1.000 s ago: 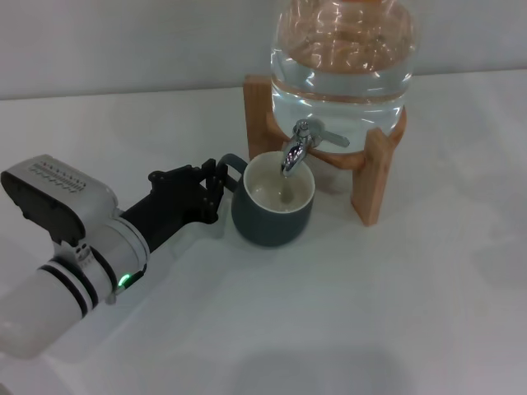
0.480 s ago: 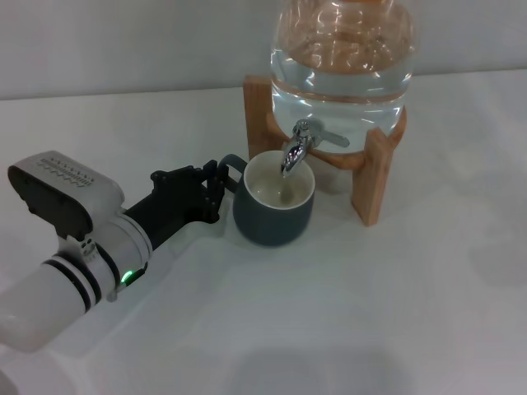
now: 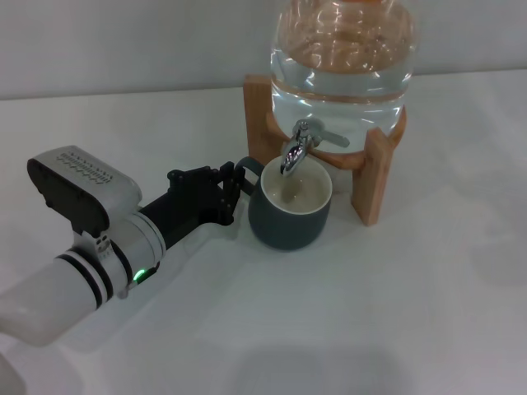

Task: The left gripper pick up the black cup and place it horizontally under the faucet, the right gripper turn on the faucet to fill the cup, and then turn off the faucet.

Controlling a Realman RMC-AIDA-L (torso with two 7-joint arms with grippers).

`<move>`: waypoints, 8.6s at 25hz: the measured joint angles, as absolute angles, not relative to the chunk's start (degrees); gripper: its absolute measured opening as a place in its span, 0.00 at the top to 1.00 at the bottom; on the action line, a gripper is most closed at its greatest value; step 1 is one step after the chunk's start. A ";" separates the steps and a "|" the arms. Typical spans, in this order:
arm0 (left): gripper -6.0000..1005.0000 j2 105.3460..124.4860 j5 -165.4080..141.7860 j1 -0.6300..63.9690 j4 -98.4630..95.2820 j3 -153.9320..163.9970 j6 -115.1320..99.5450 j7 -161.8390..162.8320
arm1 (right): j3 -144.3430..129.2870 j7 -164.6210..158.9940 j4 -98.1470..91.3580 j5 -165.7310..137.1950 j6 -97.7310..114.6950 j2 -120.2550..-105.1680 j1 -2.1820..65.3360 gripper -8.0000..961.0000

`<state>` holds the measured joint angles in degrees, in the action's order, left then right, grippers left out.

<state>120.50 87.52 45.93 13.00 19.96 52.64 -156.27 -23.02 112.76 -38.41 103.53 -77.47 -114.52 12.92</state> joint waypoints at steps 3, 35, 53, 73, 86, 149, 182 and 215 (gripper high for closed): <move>0.86 120.50 87.49 45.94 13.01 19.95 52.64 -156.27 | -23.03 112.76 -38.41 103.53 -77.45 -114.52 12.92 0.13; 0.75 120.41 86.83 45.35 12.57 18.54 52.00 -156.27 | -23.03 112.85 -38.41 103.62 -77.14 -114.51 13.33 0.13; 0.75 120.41 86.83 45.47 12.79 18.54 50.72 -156.60 | -22.93 112.94 -38.41 103.62 -77.00 -114.51 13.25 0.13; 0.73 119.77 87.25 42.04 11.91 16.43 54.54 -155.21 | -21.44 112.80 -38.40 103.49 -77.32 -113.76 12.46 0.13; 0.66 119.32 86.99 38.62 6.53 16.19 60.74 -148.03 | -21.04 112.59 -38.41 103.53 -77.06 -112.99 12.09 0.13; 0.66 119.36 93.42 20.04 -29.62 16.79 85.10 -118.13 | -78.21 95.84 -73.37 96.14 -65.89 -114.95 6.98 0.13; 0.66 119.26 92.59 19.77 -29.53 16.96 84.10 -118.21 | -86.00 94.58 -77.85 93.75 -64.88 -114.84 6.11 0.13; 0.66 119.33 91.82 20.82 -29.40 16.96 81.03 -117.83 | -84.32 95.76 -75.14 96.67 -74.02 -115.12 7.60 0.13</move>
